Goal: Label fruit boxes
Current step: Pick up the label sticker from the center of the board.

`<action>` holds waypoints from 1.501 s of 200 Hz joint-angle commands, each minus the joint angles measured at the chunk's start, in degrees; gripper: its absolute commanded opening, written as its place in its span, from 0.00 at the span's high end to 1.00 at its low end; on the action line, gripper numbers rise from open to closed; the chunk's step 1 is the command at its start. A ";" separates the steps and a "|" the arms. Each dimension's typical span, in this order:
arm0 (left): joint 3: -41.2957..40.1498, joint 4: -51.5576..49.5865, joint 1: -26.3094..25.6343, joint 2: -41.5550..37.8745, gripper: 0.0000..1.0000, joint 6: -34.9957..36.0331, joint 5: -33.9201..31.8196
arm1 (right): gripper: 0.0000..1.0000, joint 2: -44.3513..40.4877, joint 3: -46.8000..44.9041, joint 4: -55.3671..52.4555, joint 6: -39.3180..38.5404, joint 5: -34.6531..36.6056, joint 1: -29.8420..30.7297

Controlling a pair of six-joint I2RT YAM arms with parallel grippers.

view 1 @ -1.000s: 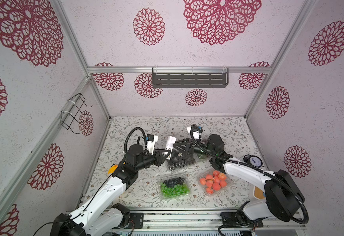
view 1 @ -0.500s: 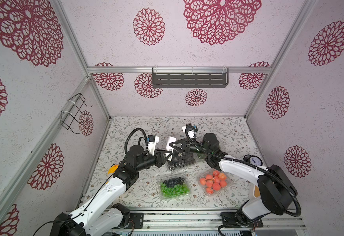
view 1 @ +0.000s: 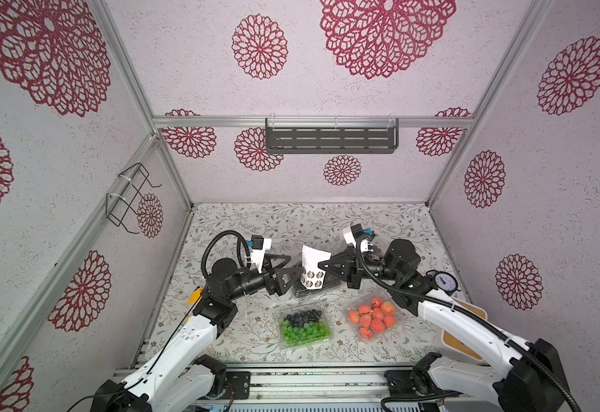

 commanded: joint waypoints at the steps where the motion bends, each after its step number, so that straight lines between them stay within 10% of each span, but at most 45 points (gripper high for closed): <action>1: -0.15 15.78 -1.12 1.27 0.05 -2.51 9.62 | 1.00 -3.53 -1.35 5.14 0.00 -7.10 0.09; 44: 1.40 14.49 -5.95 0.81 0.19 1.93 12.73 | 1.00 -4.23 0.21 0.39 -2.29 -5.77 0.01; 100: 1.63 5.40 -7.84 -1.86 0.76 7.21 10.47 | 1.00 -3.43 2.00 -2.15 -3.43 -4.33 -0.05; 148: 3.54 -3.61 -7.86 -3.06 1.00 10.55 7.36 | 1.00 -3.81 2.21 -5.95 -5.60 -2.33 -0.03; 206: 2.79 -0.18 -7.90 -3.30 1.00 8.09 6.05 | 0.63 -0.73 -2.88 9.01 4.21 -5.80 1.00; 286: 3.56 1.20 -8.31 -2.47 1.00 6.89 4.46 | 0.70 2.51 -2.39 12.34 3.79 -6.11 3.89; 300: 4.27 0.58 -8.25 -2.20 1.00 6.70 4.92 | 0.90 3.24 -2.20 13.48 4.18 -5.92 3.96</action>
